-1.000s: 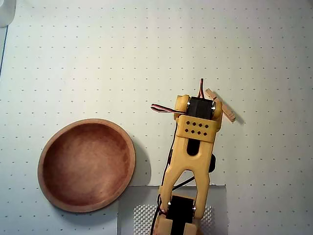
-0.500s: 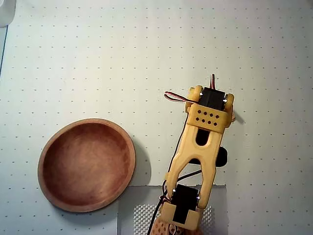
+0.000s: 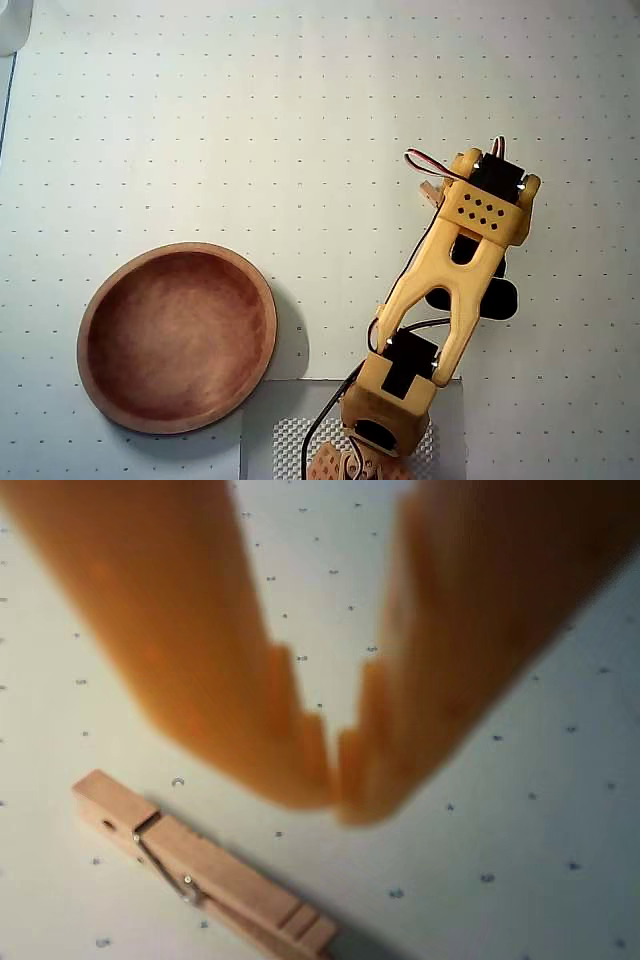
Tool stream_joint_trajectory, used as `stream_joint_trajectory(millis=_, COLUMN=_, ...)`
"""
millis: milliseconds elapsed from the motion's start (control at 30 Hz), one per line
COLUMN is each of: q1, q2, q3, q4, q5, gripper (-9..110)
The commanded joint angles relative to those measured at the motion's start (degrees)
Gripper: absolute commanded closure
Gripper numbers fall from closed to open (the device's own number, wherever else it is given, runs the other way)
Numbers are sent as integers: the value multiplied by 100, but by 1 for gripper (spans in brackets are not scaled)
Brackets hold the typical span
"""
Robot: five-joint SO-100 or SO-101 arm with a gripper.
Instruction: Grasp a clothespin and put it in the bowl.
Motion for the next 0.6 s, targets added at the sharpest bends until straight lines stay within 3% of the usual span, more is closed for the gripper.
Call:
stream_joint_trajectory(millis=0, q1=9, q2=-193, q3=-729, q4=97, q5=-70, gripper=104)
stream_joint_trajectory(millis=567, q1=-536, q2=-1907, q3=-2584, q4=97, q5=-79, gripper=104)
